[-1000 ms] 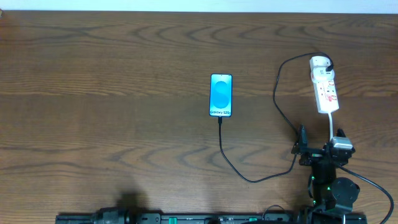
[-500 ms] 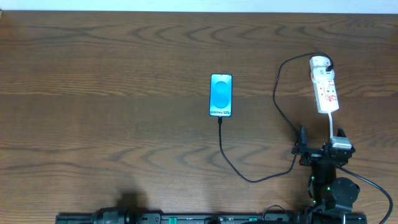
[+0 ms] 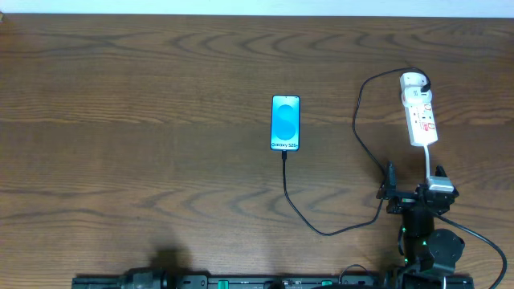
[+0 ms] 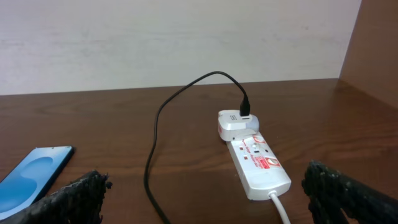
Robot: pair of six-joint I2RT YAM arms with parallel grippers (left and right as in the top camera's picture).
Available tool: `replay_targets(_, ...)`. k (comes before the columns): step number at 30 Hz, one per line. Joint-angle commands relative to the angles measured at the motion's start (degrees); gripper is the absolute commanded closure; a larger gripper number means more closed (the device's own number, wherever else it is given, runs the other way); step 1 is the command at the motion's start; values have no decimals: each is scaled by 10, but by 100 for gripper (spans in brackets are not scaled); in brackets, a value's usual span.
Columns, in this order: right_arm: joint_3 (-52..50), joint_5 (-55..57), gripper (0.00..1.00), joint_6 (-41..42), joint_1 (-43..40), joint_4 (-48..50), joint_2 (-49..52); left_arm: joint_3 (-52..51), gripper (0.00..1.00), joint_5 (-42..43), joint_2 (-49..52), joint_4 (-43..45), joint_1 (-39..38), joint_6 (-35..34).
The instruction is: Plug charger to phone and switch on socket
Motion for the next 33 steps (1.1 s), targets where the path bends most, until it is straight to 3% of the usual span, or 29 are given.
replay_targets(1,-1,7,1,-6,-1,-3,-2,-1,5,-5,-3,-45,3,5)
replay_targets(18,-1,7,1,-6,-1,-3,-2,-1,5,-2,-3,-45,-4,4)
replay_targets(22,-1,7,1,-6,-1,-3,-2,-13,5,8,-3,-24,-4,-25)
replay_targets(33,-1,7,1,-6,-1,-3,-2,-231,5,8,-3,159,-12,-25)
